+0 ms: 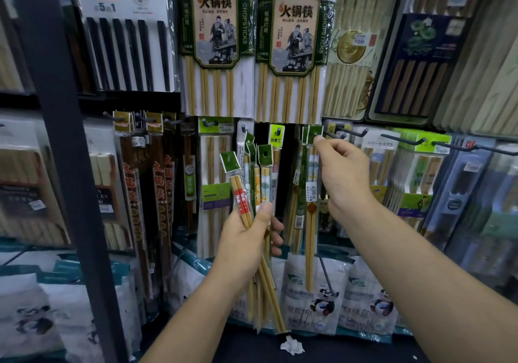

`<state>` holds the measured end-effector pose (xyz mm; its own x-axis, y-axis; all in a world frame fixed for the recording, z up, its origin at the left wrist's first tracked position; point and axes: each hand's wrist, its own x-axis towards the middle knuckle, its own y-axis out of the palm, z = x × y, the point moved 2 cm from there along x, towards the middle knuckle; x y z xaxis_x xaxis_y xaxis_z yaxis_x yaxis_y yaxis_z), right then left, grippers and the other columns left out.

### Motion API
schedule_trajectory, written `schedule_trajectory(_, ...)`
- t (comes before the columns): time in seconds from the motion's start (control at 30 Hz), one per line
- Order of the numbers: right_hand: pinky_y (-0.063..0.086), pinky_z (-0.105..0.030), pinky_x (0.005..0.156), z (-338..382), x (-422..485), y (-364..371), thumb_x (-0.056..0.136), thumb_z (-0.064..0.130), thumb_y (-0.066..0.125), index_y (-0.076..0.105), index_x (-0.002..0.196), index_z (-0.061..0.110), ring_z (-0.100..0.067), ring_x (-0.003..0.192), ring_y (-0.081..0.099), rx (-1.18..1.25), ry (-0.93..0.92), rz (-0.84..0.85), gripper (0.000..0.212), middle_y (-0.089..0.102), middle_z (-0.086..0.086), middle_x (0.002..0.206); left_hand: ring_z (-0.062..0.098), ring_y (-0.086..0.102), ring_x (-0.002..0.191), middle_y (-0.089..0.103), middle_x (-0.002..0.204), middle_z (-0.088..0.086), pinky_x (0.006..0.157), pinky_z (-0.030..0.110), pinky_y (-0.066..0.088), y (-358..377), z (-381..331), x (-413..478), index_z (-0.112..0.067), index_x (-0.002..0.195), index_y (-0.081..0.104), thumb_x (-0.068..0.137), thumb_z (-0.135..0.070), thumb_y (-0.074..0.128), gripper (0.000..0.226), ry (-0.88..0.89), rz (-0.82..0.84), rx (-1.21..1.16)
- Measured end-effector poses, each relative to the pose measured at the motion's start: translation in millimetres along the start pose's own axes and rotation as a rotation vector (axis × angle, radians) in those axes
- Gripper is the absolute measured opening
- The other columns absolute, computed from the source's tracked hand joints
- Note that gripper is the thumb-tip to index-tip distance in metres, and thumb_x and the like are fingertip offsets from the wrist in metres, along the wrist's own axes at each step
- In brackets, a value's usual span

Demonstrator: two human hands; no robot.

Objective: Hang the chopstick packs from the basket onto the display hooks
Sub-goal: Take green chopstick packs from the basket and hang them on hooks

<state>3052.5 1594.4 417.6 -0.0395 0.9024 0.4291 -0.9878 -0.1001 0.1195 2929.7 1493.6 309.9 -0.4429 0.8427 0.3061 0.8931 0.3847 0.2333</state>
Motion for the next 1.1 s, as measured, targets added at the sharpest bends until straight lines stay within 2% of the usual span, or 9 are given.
schedule_trajectory(0.3, 0.041, -0.014, 0.084, 0.9, 0.8, 3.0, 0.099, 0.019, 0.062, 0.05, 0.049, 0.019, 0.006, 0.074, 0.02, 0.008, -0.011, 0.002, 0.051, 0.065, -0.011, 0.063, 0.015, 0.067, 0.065, 0.073, 0.079, 0.001, 0.057, 0.028, 0.056, -0.4, 0.2, -0.8, -0.014, 0.103, 0.064, 0.101, -0.036, 0.061, 0.022, 0.003, 0.027, 0.014)
schedule_trajectory(0.33, 0.041, -0.015, 0.088, 0.8, 1.1, 3.2, 0.099, 0.018, 0.061, 0.046, 0.052, 0.019, -0.005, 0.097, 0.036, 0.011, -0.008, 0.0, 0.05, 0.062, -0.015, 0.063, 0.016, 0.067, 0.065, 0.073, 0.079, 0.001, 0.058, 0.028, 0.056, -0.6, 0.1, -0.7, -0.014, 0.103, 0.063, 0.101, -0.036, 0.061, 0.022, 0.002, 0.027, 0.012)
schedule_trajectory(0.43, 0.037, -0.012, 0.085, -1.7, 5.9, 3.7, 0.098, 0.017, 0.06, 0.041, 0.053, 0.018, -0.017, 0.064, 0.057, -0.009, -0.004, 0.005, 0.049, 0.043, -0.009, 0.064, 0.017, 0.067, 0.065, 0.073, 0.079, 0.002, 0.058, 0.029, 0.056, -1.1, 0.0, -0.2, -0.013, 0.102, 0.063, 0.102, -0.035, 0.061, 0.022, 0.009, 0.024, 0.014)
schedule_trajectory(0.47, 0.036, -0.009, 0.081, -4.4, 8.7, 3.8, 0.098, 0.016, 0.06, 0.042, 0.054, 0.015, -0.026, 0.105, 0.053, -0.023, -0.006, 0.004, 0.047, 0.043, -0.007, 0.067, 0.017, 0.067, 0.066, 0.073, 0.079, 0.002, 0.058, 0.03, 0.056, -1.2, 0.0, -0.2, -0.013, 0.102, 0.064, 0.102, -0.035, 0.061, 0.022, 0.01, 0.022, 0.015)
schedule_trajectory(0.57, 0.041, 0.0, 0.062, -13.8, 15.9, 6.1, 0.098, 0.019, 0.062, 0.055, 0.069, -0.006, -0.006, 0.053, 0.035, -0.057, -0.008, -0.029, 0.039, 0.044, -0.002, 0.051, 0.017, 0.067, 0.066, 0.073, 0.08, 0.002, 0.058, 0.03, 0.056, -1.0, 0.1, -0.6, -0.013, 0.102, 0.064, 0.102, -0.035, 0.061, 0.021, 0.014, 0.02, 0.009)
schedule_trajectory(0.6, 0.039, 0.002, 0.057, -16.3, 18.3, 7.2, 0.098, 0.02, 0.063, 0.059, 0.075, -0.01, 0.004, 0.061, 0.024, -0.066, -0.009, -0.049, 0.038, 0.027, 0.016, 0.073, 0.017, 0.067, 0.066, 0.073, 0.08, 0.003, 0.058, 0.03, 0.056, -0.8, 0.0, -0.5, -0.013, 0.102, 0.063, 0.102, -0.034, 0.061, 0.022, 0.015, 0.018, 0.005)
schedule_trajectory(0.63, 0.039, 0.002, 0.056, -18.9, 20.6, 8.2, 0.098, 0.022, 0.064, 0.064, 0.079, -0.009, 0.009, 0.087, 0.029, -0.078, -0.006, -0.068, 0.037, 0.062, -0.003, 0.094, 0.017, 0.067, 0.066, 0.074, 0.081, 0.004, 0.057, 0.03, 0.056, -0.5, -0.2, -0.4, -0.011, 0.103, 0.063, 0.102, -0.033, 0.061, 0.022, 0.017, 0.016, -0.001)
schedule_trajectory(0.7, 0.041, -0.006, 0.06, -21.2, 22.5, 9.5, 0.098, 0.026, 0.064, 0.071, 0.078, 0.001, 0.011, 0.076, 0.064, -0.113, 0.003, -0.082, 0.034, 0.073, 0.003, 0.069, 0.018, 0.069, 0.066, 0.076, 0.085, 0.008, 0.058, 0.031, 0.058, 0.5, -1.0, -0.4, -0.009, 0.106, 0.062, 0.103, -0.031, 0.059, 0.022, 0.019, 0.016, -0.01)
schedule_trajectory(1.1, 0.049, -0.018, 0.07, -9.9, -37.9, 5.6, 0.097, 0.034, 0.065, 0.075, 0.083, 0.03, 0.004, 0.076, 0.066, -0.129, -0.058, 0.257, 0.018, 0.074, 0.011, 0.083, 0.029, 0.077, 0.077, 0.079, 0.094, 0.011, 0.061, 0.032, 0.062, 2.4, -2.7, -2.9, -0.02, 0.107, 0.068, 0.099, -0.025, 0.067, 0.01, 0.024, 0.03, -0.053)
